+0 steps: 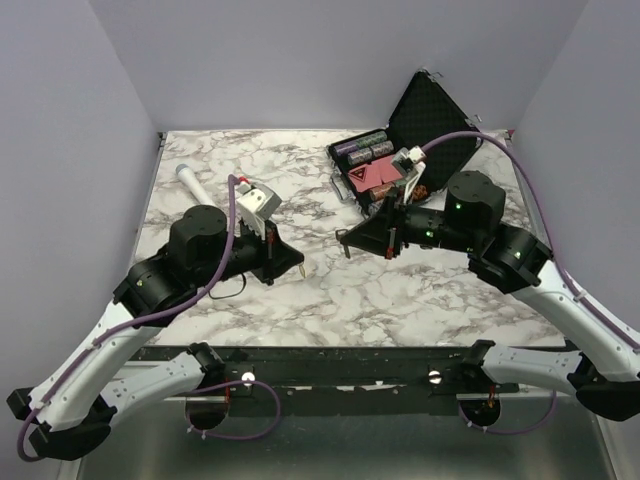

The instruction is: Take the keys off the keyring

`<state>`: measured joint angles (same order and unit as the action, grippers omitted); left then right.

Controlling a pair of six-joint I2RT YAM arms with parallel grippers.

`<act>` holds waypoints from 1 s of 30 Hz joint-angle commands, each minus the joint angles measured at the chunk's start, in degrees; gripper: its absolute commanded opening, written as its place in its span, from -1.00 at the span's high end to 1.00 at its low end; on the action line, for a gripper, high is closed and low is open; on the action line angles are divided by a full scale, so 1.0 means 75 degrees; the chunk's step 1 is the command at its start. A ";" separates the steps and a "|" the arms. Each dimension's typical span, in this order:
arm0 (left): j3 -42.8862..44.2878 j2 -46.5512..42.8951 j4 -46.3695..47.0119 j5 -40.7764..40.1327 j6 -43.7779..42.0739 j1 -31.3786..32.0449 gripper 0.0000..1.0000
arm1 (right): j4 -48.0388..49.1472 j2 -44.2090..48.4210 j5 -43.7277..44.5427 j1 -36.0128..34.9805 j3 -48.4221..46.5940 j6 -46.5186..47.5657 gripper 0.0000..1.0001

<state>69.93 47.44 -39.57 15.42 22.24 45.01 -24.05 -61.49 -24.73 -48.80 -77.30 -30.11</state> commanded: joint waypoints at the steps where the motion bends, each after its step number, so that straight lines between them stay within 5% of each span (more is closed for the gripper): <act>1: -0.0592 0.0038 -0.0793 -0.1445 0.0584 -0.0107 1.00 | -0.0741 -0.0132 0.1760 -0.0021 0.0567 -0.0438 0.99; 8: -0.1425 0.0389 -0.1017 -0.1822 0.1171 -0.0575 1.00 | -0.1211 -0.0870 0.2430 -0.0021 0.1328 -0.1059 0.99; 15: -0.2280 0.1208 -0.0409 -0.1518 0.1136 -0.1021 1.00 | -0.0240 -0.1444 0.2606 -0.0033 0.2454 -0.1727 0.99; 25: -0.2808 0.2287 0.0248 -0.1224 0.0926 -0.1876 0.95 | 0.0148 -0.3026 0.2606 -0.0021 0.2420 -0.1787 0.99; 30: -0.2762 0.2487 0.0354 -0.1165 0.0808 -0.2170 -0.74 | 0.0301 -0.3367 0.2349 -0.0021 0.2244 -0.1669 0.99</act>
<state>49.15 65.67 -39.03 5.15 29.36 30.28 -24.10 -85.21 -6.85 -48.80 -58.35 -43.00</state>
